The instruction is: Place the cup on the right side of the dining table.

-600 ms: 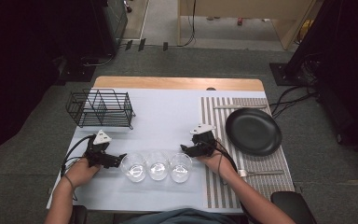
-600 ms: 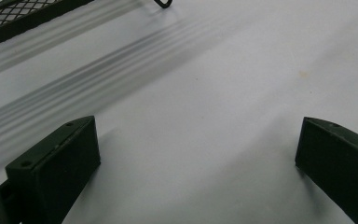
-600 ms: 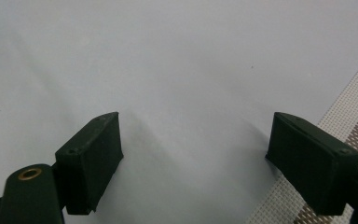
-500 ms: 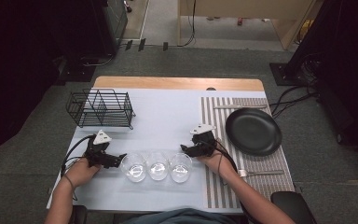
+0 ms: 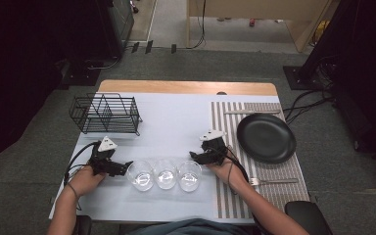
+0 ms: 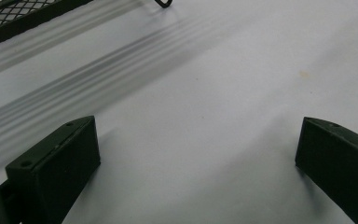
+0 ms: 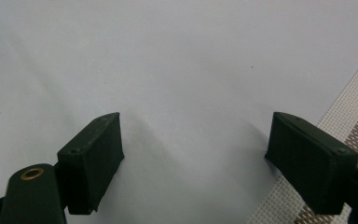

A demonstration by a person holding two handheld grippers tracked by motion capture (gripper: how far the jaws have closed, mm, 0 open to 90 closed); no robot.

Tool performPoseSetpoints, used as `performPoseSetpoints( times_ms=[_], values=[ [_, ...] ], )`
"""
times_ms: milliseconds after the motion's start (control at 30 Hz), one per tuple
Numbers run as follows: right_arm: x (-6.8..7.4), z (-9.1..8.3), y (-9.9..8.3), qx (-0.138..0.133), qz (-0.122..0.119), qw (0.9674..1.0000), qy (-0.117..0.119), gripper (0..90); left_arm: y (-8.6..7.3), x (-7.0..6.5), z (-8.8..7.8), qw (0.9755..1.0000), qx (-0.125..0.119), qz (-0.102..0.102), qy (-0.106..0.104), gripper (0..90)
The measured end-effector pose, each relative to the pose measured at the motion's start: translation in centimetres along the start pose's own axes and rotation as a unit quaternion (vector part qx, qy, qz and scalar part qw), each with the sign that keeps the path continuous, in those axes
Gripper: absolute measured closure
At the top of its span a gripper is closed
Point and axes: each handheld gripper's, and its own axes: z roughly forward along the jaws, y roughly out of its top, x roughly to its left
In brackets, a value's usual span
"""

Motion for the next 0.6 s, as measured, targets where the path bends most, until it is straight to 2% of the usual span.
performPoseSetpoints(
  times_ms=[133, 200, 367, 600],
  values=[
    [-0.1, 0.0, 0.4, 0.015, 0.001, 0.9999, 0.004, 19.3, 0.0, 0.0, 0.0, 1.0000, -0.001, 0.000, 0.000, 0.0],
    [-0.3, -0.1, 0.6, 0.019, 0.005, 0.9998, 0.005, 23.0, 0.0, 0.0, 0.0, 1.0000, -0.001, 0.000, 0.000, 0.0],
    [-0.9, -0.4, 1.0, 0.027, 0.034, 0.9988, 0.023, 26.4, 0.0, 0.0, 0.0, 1.0000, -0.001, 0.000, 0.000, 0.0],
    [-0.6, -0.6, 1.5, 0.037, 0.026, 0.9983, 0.037, 27.2, -0.1, 0.0, 0.0, 1.0000, -0.002, 0.001, 0.000, 0.0]
  ],
)
